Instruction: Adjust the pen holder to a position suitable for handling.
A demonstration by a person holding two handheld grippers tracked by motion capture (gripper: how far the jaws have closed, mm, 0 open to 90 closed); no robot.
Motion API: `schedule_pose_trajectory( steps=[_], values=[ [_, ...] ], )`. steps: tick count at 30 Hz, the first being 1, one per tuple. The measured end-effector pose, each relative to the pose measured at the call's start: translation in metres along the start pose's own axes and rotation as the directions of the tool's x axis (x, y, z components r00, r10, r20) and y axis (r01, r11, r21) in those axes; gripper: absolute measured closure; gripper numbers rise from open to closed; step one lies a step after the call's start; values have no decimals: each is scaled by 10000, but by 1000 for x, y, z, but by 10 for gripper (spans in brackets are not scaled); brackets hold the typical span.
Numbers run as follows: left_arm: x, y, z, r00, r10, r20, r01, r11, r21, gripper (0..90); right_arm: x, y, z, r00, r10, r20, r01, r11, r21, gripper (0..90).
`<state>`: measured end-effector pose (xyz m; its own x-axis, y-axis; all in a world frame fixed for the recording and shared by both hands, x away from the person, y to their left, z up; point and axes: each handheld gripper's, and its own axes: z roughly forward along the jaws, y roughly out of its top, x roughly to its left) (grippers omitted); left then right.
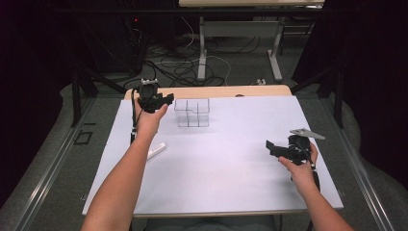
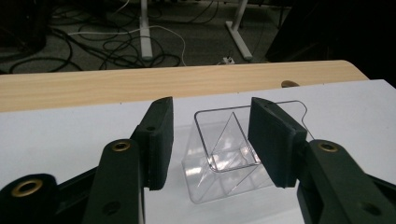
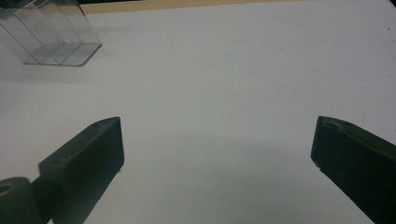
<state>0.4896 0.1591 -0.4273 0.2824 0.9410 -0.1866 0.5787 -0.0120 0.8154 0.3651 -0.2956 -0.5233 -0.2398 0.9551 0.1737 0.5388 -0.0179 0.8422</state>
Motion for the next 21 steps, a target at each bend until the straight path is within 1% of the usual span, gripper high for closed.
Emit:
schedule_pose_trajectory(
  steps=[1, 3, 5, 7, 8, 9, 11, 12, 13, 14, 17, 18, 19, 20, 21],
  values=[
    [0, 1, 2, 10000, -61, -48, 62, 9999, 128, 511, 0, 0, 0, 10000, 0, 0, 0, 10000, 0, 23],
    [1, 2, 7, 9998, 4, -183, 4, 9990, 441, 506, 0, 0, 0, 10000, -7, -2, 7, 10000, -6, 25],
    [3, 1, 15, 9998, -56, -168, 66, 9982, 588, 509, -1, 0, 0, 10000, 10, -10, -10, 10000, -2, 26],
    [4, 0, 20, 9996, -24, -282, 46, 9970, 773, 526, -1, 0, 1, 10000, 5, -1, -5, 10000, -1, 26],
    [4, -1, 23, 9996, -128, -244, 148, 9963, 844, 539, 0, 0, 1, 10000, 43, -7, -43, 10000, 9, 26],
    [5, -2, 25, 9998, -150, -147, 163, 9957, 915, 554, 0, 0, 1, 10000, 22, -10, -22, 10000, 6, 26],
    [6, -3, 27, 9998, -205, -84, 212, 9949, 986, 570, 0, 0, 1, 10000, 35, -37, -35, 10000, 21, 27],
    [6, -3, 29, 9998, -169, -140, 183, 9942, 1062, 583, 0, -1, 1, 10000, 41, -39, -41, 10000, 30, 28],
    [6, -4, 30, 9998, -196, -47, 200, 9928, 1178, 599, 0, -1, 1, 10000, 40, -39, -40, 10000, 43, 28],
    [6, -5, 34, 9997, -225, -63, 231, 9920, 1238, 607, 0, -1, 1, 10000, 34, -40, -34, 10000, 45, 28],
    [6, -6, 38, 9993, -368, -24, 368, 9911, 1283, 644, 0, -1, 1, 9999, 85, -75, -85, 9999, 67, 29],
    [5, -7, 40, 9988, -486, -42, 487, 9901, 1320, 657, 0, -1, 2, 9999, 93, -76, -92, 9999, 81, 30],
    [5, -8, 41, 9990, -445, -48, 448, 9890, 1411, 663, 0, -1, 2, 9999, 81, -72, -81, 9999, 90, 30],
    [4, -9, 43, 9985, -548, -1, 543, 9886, 1402, 670, 0, -1, 2, 9999, 90, -76, -89, 9999, 85, 30],
    [4, -9, 43, 9985, -548, -1, 543, 9886, 1402, 674, 0, -1, 2, 9999, 85, -92, -84, 9999, 91, 31]
  ],
)
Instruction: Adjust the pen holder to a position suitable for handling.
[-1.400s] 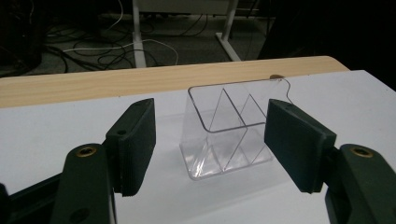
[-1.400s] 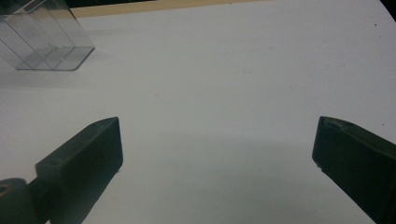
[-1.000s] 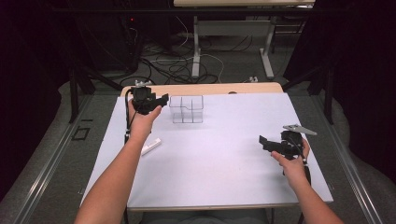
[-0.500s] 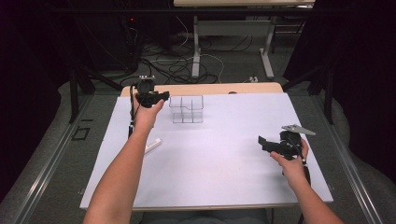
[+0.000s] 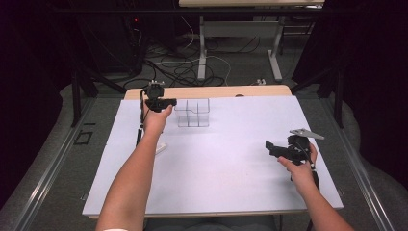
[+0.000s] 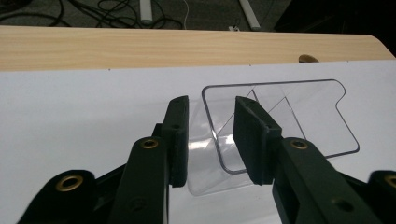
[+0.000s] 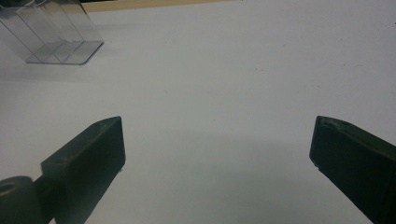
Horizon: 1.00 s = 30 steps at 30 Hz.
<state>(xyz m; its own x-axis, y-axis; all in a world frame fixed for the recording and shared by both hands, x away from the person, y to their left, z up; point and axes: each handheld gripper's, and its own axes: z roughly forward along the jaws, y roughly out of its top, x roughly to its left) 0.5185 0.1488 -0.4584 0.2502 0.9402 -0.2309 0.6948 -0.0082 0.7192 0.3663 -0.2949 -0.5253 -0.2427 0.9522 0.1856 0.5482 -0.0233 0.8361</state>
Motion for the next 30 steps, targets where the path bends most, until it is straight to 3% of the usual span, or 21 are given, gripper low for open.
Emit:
schedule_pose_trajectory(
  steps=[7, 15, 22, 23, 30],
  values=[
    [-4, -5, 10, 10000, 22, -75, -19, 9994, 359, 706, 0, 0, 1, 10000, 24, -34, -24, 10000, 32, 34],
    [-2, -10, 18, 9996, -159, -220, 167, 9991, 387, 736, 0, -1, 2, 10000, 58, -27, -58, 9999, 117, 39],
    [-4, -13, 18, 9994, -296, -203, 302, 9990, 325, 811, -1, -2, 2, 9999, 123, -26, -123, 9998, 186, 42],
    [-6, -13, 17, 9995, -156, -274, 165, 9992, 353, 815, -1, -2, 2, 9999, 152, -10, -152, 9997, 199, 44],
    [-10, -13, 15, 9986, -259, -472, 281, 9985, 463, 851, 0, -2, 2, 9999, 138, -57, -137, 9996, 237, 53]
  ],
)
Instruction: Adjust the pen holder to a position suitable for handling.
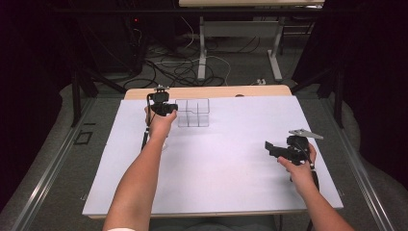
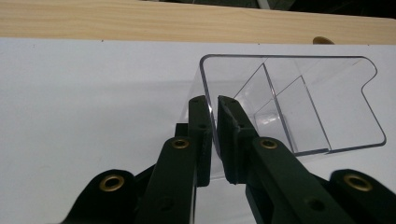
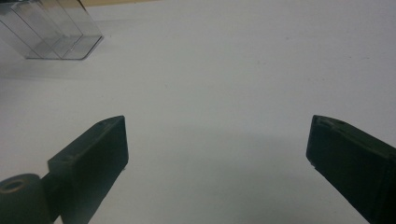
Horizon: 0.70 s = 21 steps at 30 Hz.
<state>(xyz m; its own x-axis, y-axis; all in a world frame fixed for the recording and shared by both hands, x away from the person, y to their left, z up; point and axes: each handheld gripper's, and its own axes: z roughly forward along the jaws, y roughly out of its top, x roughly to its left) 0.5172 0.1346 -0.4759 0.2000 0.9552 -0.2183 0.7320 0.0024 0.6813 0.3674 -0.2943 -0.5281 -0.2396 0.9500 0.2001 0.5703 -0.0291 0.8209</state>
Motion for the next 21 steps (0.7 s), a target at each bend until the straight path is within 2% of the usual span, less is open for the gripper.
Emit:
schedule_pose_trajectory(
  steps=[3, 4, 5, 7, 14, 21],
  values=[
    [-4, -1, -1, 9997, 64, -230, -63, 10000, 36, 870, 0, 0, 1, 10000, -2, -10, 2, 10000, 13, 56],
    [-7, -1, -1, 9988, 258, -411, -257, 9997, 24, 876, 0, 0, 1, 10000, 12, -19, -12, 10000, 35, 57],
    [-7, -1, -1, 9988, 258, -411, -257, 9997, 24, 878, -1, -1, 2, 10000, -63, -10, 63, 10000, 36, 57],
    [-10, -2, -1, 9966, 492, -666, -490, 9988, 52, 882, -1, -1, 2, 10000, 23, 30, -23, 10000, 87, 58],
    [-13, -3, -3, 9952, 533, -818, -528, 9986, 78, 889, -3, -1, 3, 10000, 1, 23, -1, 9999, 105, 63],
    [-14, -5, -10, 9963, 464, -718, -427, 9977, 523, 890, -1, -1, 4, 10000, -1, -38, 2, 9999, 144, 65]
  ],
)
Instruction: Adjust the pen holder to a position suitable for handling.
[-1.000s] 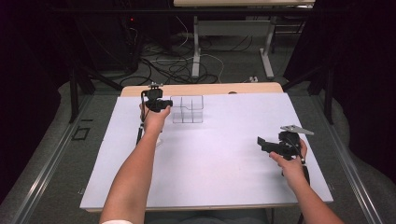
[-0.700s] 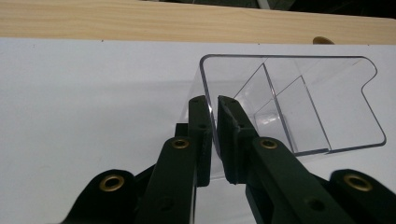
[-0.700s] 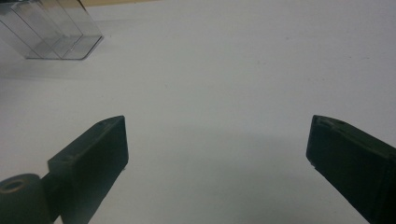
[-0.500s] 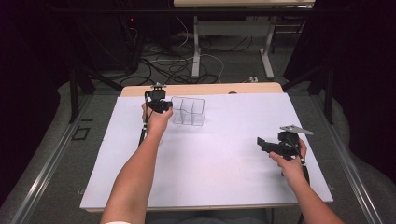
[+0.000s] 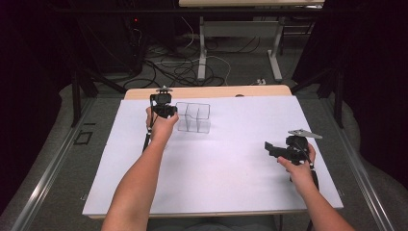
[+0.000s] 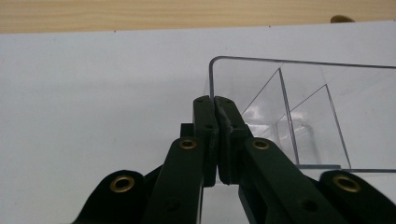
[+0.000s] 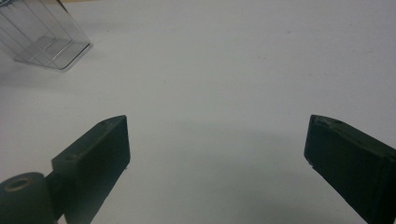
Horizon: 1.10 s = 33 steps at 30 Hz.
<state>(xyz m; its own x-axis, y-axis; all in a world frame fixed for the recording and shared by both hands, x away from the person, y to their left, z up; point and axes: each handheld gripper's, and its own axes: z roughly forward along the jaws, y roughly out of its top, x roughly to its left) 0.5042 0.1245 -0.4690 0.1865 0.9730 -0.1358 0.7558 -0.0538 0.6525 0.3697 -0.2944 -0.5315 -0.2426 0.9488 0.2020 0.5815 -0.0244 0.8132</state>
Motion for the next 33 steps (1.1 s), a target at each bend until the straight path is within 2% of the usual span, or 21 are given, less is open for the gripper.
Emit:
schedule_pose_trajectory(
  steps=[10, 14, 21, 24, 26, 30, 33],
  values=[
    [-12, -15, -18, 9999, 137, 77, -138, 9997, 199, 888, 3, 1, 0, 10000, -59, -68, 58, 10000, -63, 65],
    [-18, -23, -27, 10000, 80, 39, -81, 9996, 274, 887, 3, 1, 0, 9999, -102, -113, 101, 9999, -62, 65],
    [-20, -32, -36, 9999, -125, 57, 123, 9992, 370, 884, 3, 1, -1, 9999, -109, -113, 109, 9999, -57, 66],
    [-21, -38, -39, 9987, -453, 214, 446, 9984, 357, 880, 3, 1, 0, 9999, -91, -115, 91, 9999, -54, 66],
    [-22, -39, -40, 9983, -515, 272, 503, 9977, 446, 878, 3, 1, 0, 9999, -61, -104, 61, 10000, -28, 66],
    [-28, -44, -44, 9977, -388, 558, 364, 9984, 443, 869, 4, 1, 0, 9999, -42, -121, 42, 10000, -24, 66],
    [-31, -46, -46, 9977, -356, 584, 327, 9982, 499, 863, 3, 1, 0, 9999, -16, -122, 16, 10000, -18, 66]
  ],
)
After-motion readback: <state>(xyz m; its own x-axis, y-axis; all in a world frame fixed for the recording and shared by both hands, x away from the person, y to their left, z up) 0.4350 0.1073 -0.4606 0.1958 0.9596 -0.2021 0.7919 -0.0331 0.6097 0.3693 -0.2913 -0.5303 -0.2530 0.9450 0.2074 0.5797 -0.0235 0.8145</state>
